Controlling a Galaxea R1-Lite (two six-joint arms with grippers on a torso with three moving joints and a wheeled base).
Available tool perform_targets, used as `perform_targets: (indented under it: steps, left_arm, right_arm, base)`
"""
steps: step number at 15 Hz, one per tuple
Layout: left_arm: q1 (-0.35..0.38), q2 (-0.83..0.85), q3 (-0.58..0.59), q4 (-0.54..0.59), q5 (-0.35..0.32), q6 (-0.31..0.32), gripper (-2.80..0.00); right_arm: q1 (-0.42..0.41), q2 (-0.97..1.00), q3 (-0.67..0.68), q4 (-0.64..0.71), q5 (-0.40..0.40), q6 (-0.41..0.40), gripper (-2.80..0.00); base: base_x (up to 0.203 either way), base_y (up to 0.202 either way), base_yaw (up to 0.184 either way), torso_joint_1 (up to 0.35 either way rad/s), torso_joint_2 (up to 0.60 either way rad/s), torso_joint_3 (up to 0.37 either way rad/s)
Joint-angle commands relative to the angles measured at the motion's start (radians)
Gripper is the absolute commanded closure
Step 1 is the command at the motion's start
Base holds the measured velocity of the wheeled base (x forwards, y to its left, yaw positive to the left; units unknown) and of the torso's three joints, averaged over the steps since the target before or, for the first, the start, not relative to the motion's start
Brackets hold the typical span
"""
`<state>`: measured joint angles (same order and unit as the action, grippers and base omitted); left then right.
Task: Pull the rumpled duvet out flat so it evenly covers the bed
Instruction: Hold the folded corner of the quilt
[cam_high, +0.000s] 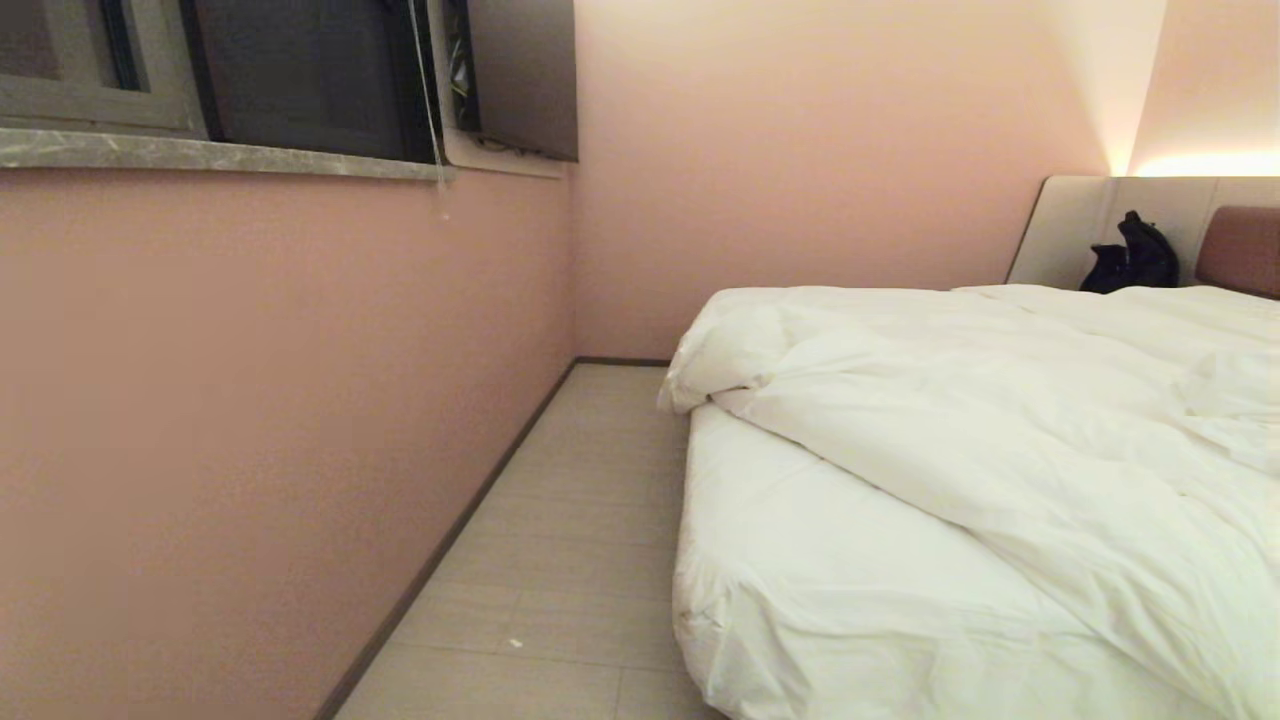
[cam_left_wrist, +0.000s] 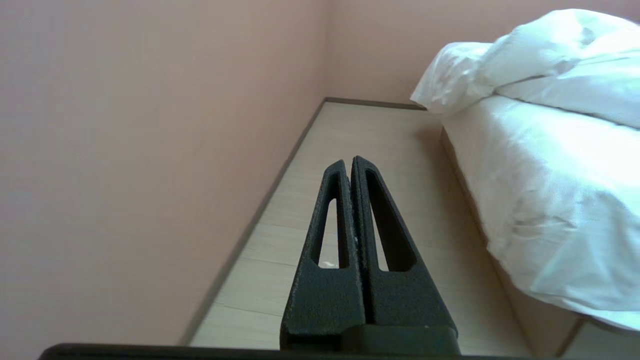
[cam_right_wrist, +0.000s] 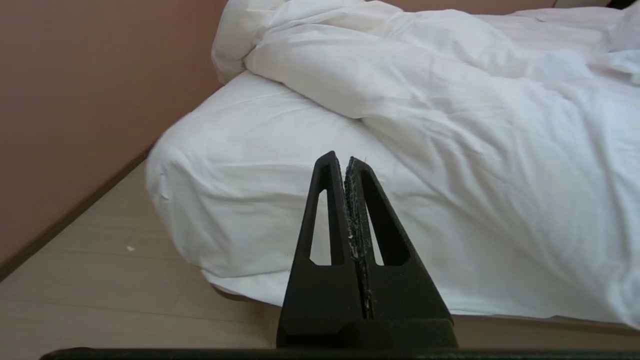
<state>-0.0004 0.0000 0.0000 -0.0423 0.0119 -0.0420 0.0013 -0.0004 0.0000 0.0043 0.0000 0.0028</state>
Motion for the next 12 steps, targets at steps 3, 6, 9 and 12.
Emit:
perform_targets:
  steps: [3,6,9,12]
  left_arm:
    - [0.000,0.000,0.000,0.000,0.000,0.001,0.00]
    - [0.000,0.000,0.000,0.001,0.000,0.001,0.00]
    - [0.000,0.000,0.000,0.001,0.000,0.001,0.00]
    - [0.000,0.000,0.000,0.001,0.000,0.001,0.00]
  right_arm:
    - [0.000,0.000,0.000,0.000,0.000,0.000,0.00]
    - [0.000,0.000,0.000,0.000,0.000,0.000,0.00]
    - [0.000,0.000,0.000,0.000,0.000,0.000,0.00]
    - [0.000,0.000,0.000,0.000,0.000,0.000,0.00]
  base:
    - [0.000,-0.193,0.001,0.002,0.00,0.004]
    - [0.000,-0.193,0.003,0.002,0.00,0.002]
    - [0.000,-0.193,-0.001,0.003,0.00,0.005]
    - [0.000,-0.195,0.000,-0.001,0.00,0.002]
